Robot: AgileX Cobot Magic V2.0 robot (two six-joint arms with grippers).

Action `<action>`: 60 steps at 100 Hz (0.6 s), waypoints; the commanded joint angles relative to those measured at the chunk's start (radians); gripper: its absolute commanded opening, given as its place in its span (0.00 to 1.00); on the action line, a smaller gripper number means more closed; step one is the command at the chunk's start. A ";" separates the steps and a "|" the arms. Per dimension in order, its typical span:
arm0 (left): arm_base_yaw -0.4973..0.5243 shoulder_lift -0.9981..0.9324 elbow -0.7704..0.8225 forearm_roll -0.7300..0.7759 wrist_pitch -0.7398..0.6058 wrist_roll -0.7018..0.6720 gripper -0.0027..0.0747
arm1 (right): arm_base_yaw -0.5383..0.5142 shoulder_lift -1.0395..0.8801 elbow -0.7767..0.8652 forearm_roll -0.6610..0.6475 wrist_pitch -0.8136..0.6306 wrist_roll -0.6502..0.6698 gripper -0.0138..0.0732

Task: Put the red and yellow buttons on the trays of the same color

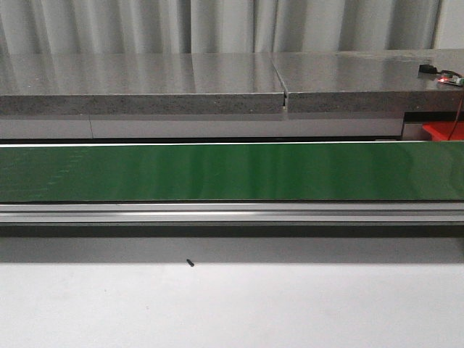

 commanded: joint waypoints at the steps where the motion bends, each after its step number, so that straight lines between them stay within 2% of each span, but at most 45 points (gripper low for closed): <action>1: -0.007 0.005 -0.023 -0.002 -0.082 0.000 0.01 | 0.002 -0.001 -0.024 0.006 -0.067 0.000 0.08; 31: -0.007 0.005 -0.023 -0.002 -0.082 0.000 0.01 | 0.002 -0.001 -0.024 0.006 -0.067 0.000 0.08; 39: -0.007 0.005 -0.023 -0.002 -0.075 0.000 0.05 | 0.002 -0.001 -0.024 0.006 -0.067 0.000 0.08; 44: -0.007 0.005 -0.023 -0.002 -0.074 0.000 0.12 | 0.002 -0.001 -0.024 0.006 -0.067 0.000 0.08; 51: -0.007 0.005 -0.023 -0.002 -0.074 0.000 0.27 | 0.002 -0.001 -0.024 0.006 -0.067 0.000 0.08; 60: -0.007 0.005 -0.023 0.007 -0.073 0.000 0.55 | 0.002 -0.001 -0.024 0.006 -0.067 0.000 0.08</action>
